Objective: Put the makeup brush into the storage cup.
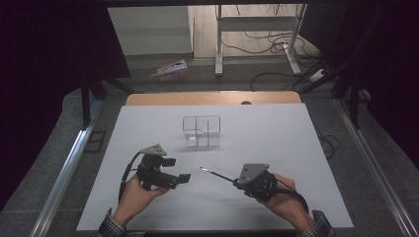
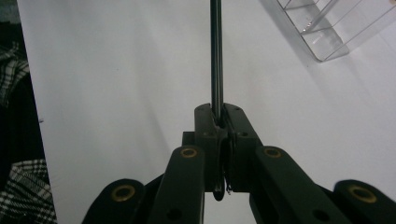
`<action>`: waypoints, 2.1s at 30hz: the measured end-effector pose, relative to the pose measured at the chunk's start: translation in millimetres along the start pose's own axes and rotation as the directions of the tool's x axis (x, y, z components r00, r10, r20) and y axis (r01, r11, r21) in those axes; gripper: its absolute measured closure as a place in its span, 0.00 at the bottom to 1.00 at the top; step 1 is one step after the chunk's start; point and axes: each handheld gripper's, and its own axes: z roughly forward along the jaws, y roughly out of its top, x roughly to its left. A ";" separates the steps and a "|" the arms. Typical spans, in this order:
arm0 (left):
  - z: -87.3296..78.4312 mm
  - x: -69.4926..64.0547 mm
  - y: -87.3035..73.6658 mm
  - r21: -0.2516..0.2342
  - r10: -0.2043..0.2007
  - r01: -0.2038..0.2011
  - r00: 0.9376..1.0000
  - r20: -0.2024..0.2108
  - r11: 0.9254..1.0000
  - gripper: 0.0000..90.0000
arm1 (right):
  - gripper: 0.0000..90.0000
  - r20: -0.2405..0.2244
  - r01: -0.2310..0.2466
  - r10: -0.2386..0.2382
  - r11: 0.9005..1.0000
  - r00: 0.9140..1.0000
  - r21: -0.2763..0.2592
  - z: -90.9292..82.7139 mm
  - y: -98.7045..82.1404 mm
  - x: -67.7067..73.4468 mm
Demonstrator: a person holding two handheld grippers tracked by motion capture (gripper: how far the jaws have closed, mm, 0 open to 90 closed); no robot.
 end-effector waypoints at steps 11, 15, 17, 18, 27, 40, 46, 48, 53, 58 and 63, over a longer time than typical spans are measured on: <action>-4.4 0.6 -8.8 -0.057 -0.006 0.006 1.000 -0.012 0.998 0.18 | 0.94 0.015 -0.070 0.071 0.996 0.997 -0.053 -0.6 -1.7 -1.7; -5.0 0.5 -10.1 -0.072 -0.016 0.015 1.000 -0.012 0.997 0.22 | 0.94 0.015 -0.093 0.094 0.993 0.995 -0.076 -1.7 -0.7 -0.5; -5.3 0.3 -9.9 -0.083 -0.018 0.018 1.000 -0.002 0.996 0.23 | 0.94 0.013 -0.098 0.100 0.991 0.995 -0.094 -2.3 -0.1 0.1; -5.5 0.2 -9.7 -0.090 -0.021 0.021 1.000 0.007 0.996 0.24 | 0.94 0.013 -0.099 0.101 0.990 0.995 -0.099 -2.8 0.1 0.3; -5.3 -1.5 -6.3 -0.117 -0.034 0.047 0.993 0.113 0.992 0.28 | 0.94 -0.007 -0.126 0.126 0.979 0.992 -0.163 -0.7 4.7 7.0; -1.5 1.1 -3.5 -0.163 -0.099 0.147 0.958 0.270 0.976 0.49 | 0.94 -0.068 -0.199 0.188 0.948 0.980 -0.247 3.8 12.1 14.0; 2.5 -0.2 -0.9 -0.172 -0.104 0.167 0.939 0.327 0.971 0.59 | 0.94 -0.091 -0.217 0.199 0.937 0.976 -0.273 6.6 15.4 17.0; 3.4 -0.9 0.1 -0.175 -0.100 0.167 0.936 0.338 0.970 0.63 | 0.94 -0.095 -0.218 0.199 0.936 0.975 -0.278 8.1 16.4 18.5; 6.3 -1.0 1.3 -0.180 -0.103 0.177 0.927 0.359 0.967 0.73 | 0.94 -0.114 -0.227 0.201 0.930 0.973 -0.290 11.4 18.8 20.8; 7.6 -0.8 1.7 -0.188 -0.106 0.189 0.919 0.380 0.964 0.80 | 0.94 -0.131 -0.236 0.206 0.924 0.970 -0.301 13.0 20.2 21.7; 8.9 0.3 1.5 -0.190 -0.114 0.208 0.905 0.411 0.959 0.88 | 0.94 -0.149 -0.239 0.202 0.924 0.968 -0.300 15.9 21.6 23.6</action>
